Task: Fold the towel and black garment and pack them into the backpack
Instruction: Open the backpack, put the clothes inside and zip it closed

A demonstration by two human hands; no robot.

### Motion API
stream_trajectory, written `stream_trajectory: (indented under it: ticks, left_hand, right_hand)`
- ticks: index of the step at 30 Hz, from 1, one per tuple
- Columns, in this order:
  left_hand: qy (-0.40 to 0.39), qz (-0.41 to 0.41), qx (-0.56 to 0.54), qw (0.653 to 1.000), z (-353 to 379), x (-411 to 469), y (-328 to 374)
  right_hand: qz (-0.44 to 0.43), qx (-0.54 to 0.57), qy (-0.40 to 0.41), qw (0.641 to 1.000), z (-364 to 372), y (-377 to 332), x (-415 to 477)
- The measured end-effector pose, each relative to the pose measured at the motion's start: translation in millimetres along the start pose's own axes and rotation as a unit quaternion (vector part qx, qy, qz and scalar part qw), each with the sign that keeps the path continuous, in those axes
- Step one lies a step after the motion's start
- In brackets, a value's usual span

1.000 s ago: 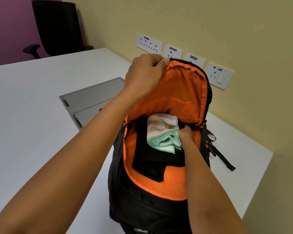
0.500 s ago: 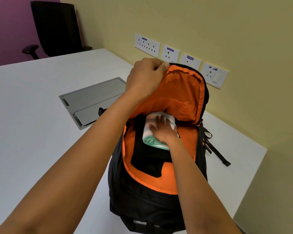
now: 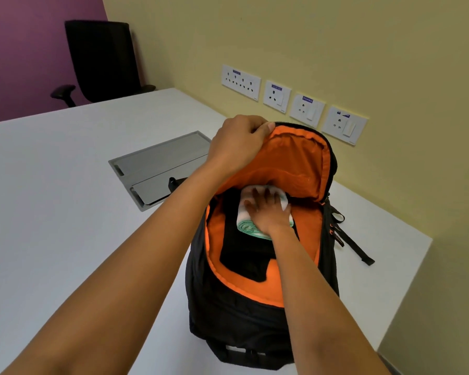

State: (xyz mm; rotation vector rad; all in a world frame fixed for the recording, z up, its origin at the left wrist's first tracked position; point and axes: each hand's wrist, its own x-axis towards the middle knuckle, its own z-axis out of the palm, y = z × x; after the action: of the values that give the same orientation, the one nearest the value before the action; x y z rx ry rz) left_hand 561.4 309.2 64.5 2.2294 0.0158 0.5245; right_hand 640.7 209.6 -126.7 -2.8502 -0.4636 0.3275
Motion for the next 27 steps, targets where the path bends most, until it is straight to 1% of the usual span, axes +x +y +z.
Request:
stream_trajectory:
  ticks: [2, 3, 5, 9, 12, 13, 14, 15, 16, 18, 19, 20, 21, 22, 23, 24, 26, 27]
  left_hand:
    - [-0.010, -0.002, 0.005, 1.000, 1, -5, -1]
    - [-0.014, -0.003, 0.004, 1.000, 1, -8, -2]
    - [-0.027, -0.006, -0.001, 1.000, 2, -17, -3]
    - [-0.069, -0.008, -0.009, 0.998, 8, -41, -6]
    - [-0.105, -0.017, -0.021, 0.994, 14, -61, -11]
    - [-0.113, -0.021, -0.022, 0.993, 16, -67, -13]
    - [-0.119, -0.026, -0.024, 0.992, 18, -74, -16]
    - [-0.125, -0.032, -0.030, 0.991, 20, -80, -20]
    - [-0.133, -0.038, -0.037, 0.990, 22, -87, -23]
    - [-0.154, -0.050, -0.044, 0.986, 28, -100, -31]
    - [-0.166, -0.054, -0.046, 0.983, 30, -108, -34]
    - [-0.179, -0.059, -0.046, 0.981, 34, -116, -37]
    - [-0.193, -0.060, -0.041, 0.979, 37, -123, -41]
    - [-0.206, -0.059, -0.031, 0.976, 40, -130, -45]
    - [-0.217, -0.061, -0.021, 0.974, 43, -137, -49]
    - [-0.226, -0.064, -0.015, 0.972, 45, -144, -53]
    - [-0.243, -0.071, -0.004, 0.967, 50, -155, -62]
    - [-0.252, -0.071, 0.007, 0.965, 53, -159, -67]
  right_hand:
    - [-0.017, 0.002, 0.065, 0.998, 11, 1, -19]
    - [-0.024, 0.003, 0.084, 0.996, 15, 1, -30]
    - [-0.034, 0.009, 0.097, 0.995, 21, 3, -52]
    - [-0.072, -0.004, 0.090, 0.993, 33, 12, -93]
    - [-0.075, 0.067, 0.054, 0.994, 27, 20, -122]
    - [-0.076, 0.096, 0.067, 0.990, 22, 22, -132]
    - [-0.078, 0.129, 0.110, 0.983, 16, 22, -144]
    - [-0.073, 0.167, 0.177, 0.967, 10, 21, -158]
    - [-0.056, 0.210, 0.262, 0.940, 3, 18, -172]
    - [-0.027, 0.282, 0.432, 0.856, -14, 11, -197]
    - [-0.027, 0.299, 0.498, 0.813, -23, 7, -205]
    - [-0.033, 0.306, 0.541, 0.782, -32, 4, -209]
    - [-0.040, 0.312, 0.558, 0.768, -40, 0, -211]
    - [-0.047, 0.316, 0.554, 0.769, -49, -4, -210]
    - [-0.046, 0.313, 0.534, 0.784, -56, -7, -207]
    - [-0.040, 0.299, 0.500, 0.812, -62, -9, -201]
    - [-0.021, 0.244, 0.409, 0.879, -64, -11, -184]
    - [-0.015, 0.214, 0.362, 0.907, -60, -11, -174]
